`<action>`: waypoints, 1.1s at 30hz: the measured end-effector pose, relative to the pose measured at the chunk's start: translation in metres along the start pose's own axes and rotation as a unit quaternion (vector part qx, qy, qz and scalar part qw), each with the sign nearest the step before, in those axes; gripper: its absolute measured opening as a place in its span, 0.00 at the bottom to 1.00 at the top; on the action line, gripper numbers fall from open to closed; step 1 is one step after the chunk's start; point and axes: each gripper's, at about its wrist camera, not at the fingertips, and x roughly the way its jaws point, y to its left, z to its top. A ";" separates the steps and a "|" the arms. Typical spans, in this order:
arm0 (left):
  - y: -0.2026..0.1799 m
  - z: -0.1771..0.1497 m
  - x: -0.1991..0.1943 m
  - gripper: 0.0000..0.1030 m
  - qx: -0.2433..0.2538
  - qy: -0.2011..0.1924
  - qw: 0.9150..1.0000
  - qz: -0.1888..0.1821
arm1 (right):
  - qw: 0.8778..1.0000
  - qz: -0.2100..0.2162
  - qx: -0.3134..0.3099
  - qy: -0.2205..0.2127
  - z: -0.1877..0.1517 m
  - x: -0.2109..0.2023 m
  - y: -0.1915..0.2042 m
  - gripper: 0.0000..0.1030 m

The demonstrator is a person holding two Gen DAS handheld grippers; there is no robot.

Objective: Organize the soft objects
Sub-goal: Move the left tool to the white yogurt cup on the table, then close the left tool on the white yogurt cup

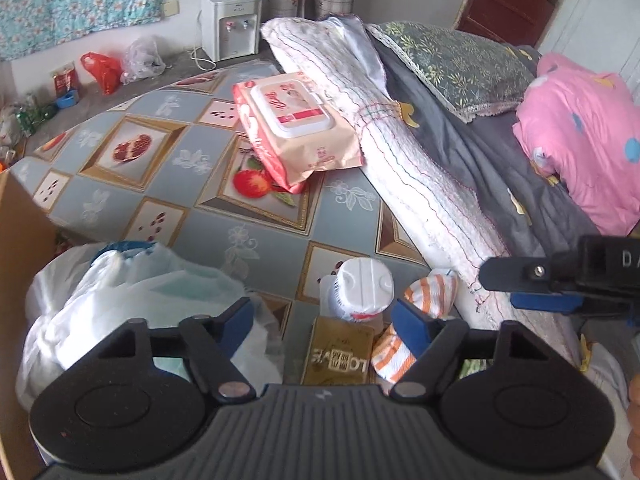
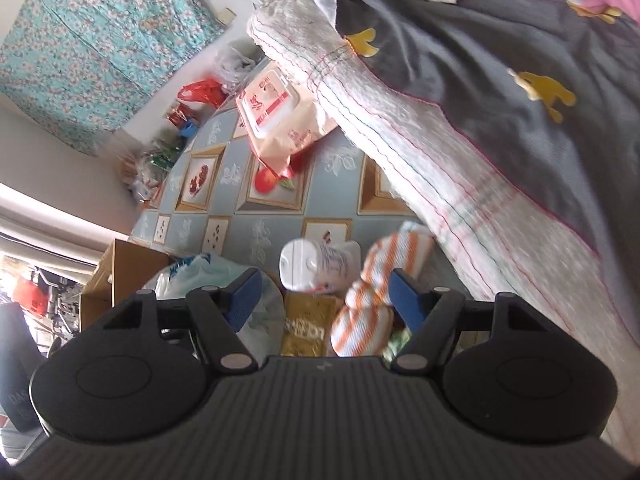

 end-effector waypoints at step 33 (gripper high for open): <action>0.038 0.039 0.101 0.48 -0.153 0.042 0.979 -0.128 | 0.998 -0.006 0.056 0.034 0.012 0.048 -0.041 0.66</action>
